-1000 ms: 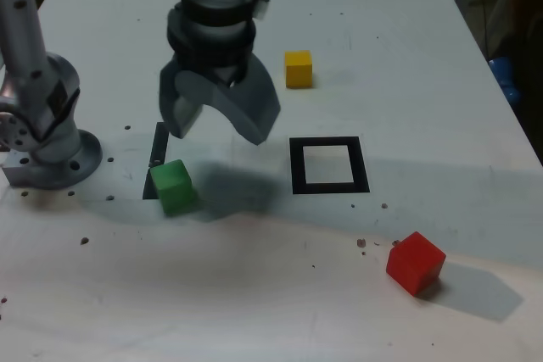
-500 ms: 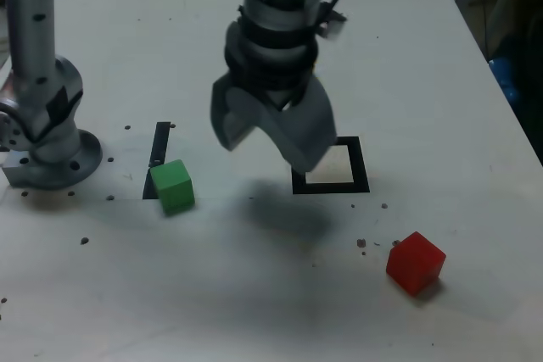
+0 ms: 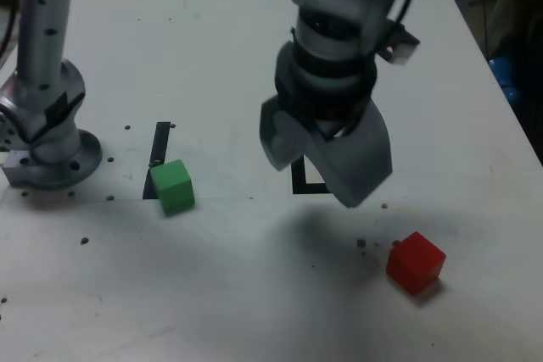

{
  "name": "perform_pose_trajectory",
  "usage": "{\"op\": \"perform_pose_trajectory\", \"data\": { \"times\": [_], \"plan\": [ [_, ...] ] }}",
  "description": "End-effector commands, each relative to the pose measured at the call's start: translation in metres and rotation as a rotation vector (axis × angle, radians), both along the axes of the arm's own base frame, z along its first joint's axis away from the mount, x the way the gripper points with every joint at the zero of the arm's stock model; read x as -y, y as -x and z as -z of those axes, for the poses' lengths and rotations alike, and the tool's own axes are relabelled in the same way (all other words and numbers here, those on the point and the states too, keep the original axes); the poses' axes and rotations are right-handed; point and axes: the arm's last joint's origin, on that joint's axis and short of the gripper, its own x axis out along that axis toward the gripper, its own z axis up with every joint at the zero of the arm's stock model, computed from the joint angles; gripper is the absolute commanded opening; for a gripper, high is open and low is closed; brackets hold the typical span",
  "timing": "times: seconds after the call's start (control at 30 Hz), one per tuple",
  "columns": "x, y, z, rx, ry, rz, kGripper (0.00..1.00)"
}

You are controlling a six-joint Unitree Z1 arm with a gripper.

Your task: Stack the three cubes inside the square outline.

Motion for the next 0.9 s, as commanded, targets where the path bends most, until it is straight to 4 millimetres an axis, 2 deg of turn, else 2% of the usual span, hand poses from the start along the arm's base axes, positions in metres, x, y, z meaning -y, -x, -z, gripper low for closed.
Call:
{"op": "perform_pose_trajectory", "data": {
  "times": [0.0, 0.4, 0.87],
  "plan": [
    [0.008, -0.007, 0.004, -0.004, -0.002, 0.020, 0.97],
    [0.058, -0.043, 0.021, -0.016, 0.001, 0.118, 0.96],
    [0.079, -0.070, 0.051, -0.033, -0.018, 0.146, 0.91]
  ]
}}
